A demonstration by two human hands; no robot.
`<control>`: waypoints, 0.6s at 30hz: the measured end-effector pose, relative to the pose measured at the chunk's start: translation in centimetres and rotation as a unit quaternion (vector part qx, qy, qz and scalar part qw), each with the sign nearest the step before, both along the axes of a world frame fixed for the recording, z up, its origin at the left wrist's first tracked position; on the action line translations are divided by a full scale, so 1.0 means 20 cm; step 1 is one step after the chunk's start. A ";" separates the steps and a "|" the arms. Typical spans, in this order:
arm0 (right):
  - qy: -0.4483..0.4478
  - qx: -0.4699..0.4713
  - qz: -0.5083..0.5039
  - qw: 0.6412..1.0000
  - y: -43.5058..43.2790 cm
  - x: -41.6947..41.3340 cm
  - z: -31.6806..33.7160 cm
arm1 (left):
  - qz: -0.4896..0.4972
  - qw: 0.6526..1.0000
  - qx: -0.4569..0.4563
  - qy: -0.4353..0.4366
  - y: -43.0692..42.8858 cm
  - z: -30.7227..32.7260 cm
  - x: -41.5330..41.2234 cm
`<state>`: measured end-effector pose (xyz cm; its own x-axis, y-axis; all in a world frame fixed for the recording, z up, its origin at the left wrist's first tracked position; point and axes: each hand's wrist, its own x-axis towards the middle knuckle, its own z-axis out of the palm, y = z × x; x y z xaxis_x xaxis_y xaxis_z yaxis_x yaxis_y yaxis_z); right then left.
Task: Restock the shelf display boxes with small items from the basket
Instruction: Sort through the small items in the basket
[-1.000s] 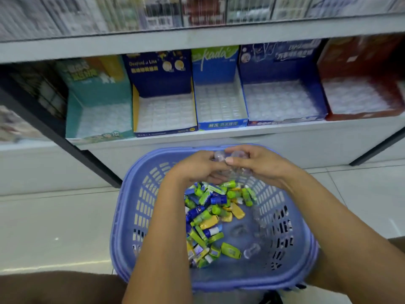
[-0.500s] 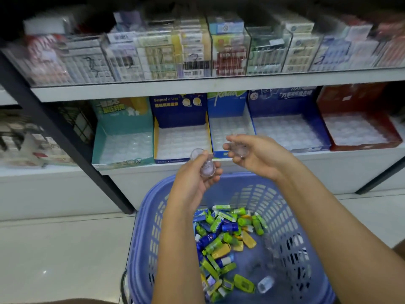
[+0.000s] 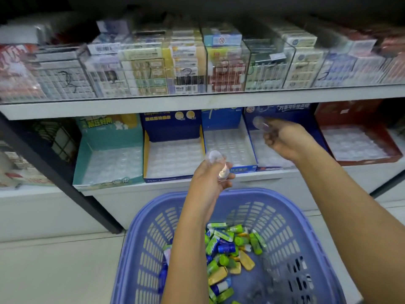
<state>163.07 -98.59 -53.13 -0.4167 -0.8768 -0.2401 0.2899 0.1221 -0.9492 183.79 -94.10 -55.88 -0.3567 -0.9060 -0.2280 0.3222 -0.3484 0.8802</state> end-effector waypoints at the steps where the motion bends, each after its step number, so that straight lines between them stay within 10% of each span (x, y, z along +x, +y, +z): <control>1: 0.027 -0.012 -0.014 0.999 0.01 -0.05 0.00 | -0.010 1.000 -0.013 -0.012 0.00 0.00 -0.04; 9: 0.391 0.035 -0.108 0.913 0.07 -0.53 0.03 | -0.041 0.990 -0.083 -0.106 -0.03 -0.04 -0.21; 18: 0.554 0.051 -0.152 0.817 0.19 -1.00 -0.09 | -0.065 0.989 -0.068 -0.116 0.00 -0.01 -0.62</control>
